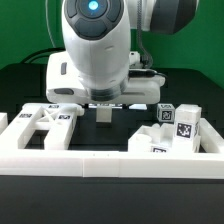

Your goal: Assemble chair

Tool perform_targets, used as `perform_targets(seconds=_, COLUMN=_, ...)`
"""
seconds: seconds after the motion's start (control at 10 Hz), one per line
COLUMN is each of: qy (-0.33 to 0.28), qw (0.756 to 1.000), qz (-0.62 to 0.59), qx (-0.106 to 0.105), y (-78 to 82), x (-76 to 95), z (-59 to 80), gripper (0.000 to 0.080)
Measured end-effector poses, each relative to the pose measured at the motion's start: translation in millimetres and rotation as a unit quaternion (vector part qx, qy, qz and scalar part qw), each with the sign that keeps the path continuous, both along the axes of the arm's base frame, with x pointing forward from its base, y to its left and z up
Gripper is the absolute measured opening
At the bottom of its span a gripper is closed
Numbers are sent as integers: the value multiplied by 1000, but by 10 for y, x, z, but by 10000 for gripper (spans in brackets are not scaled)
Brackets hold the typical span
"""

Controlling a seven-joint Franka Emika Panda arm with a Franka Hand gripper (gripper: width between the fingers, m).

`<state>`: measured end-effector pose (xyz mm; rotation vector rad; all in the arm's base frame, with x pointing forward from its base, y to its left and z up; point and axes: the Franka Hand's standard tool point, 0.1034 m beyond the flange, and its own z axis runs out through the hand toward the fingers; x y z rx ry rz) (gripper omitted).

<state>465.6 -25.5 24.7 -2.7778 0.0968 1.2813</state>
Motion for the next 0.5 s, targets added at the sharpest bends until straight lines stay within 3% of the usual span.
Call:
perform_targets(seconds=0.2, qy=74, qw=997, qz=0, qx=10, y=0, x=-52, z=35, gripper=649)
perform_targets(seconds=0.5, qy=78, qw=997, qz=6, qx=10, y=53, x=48, z=-9, gripper=649)
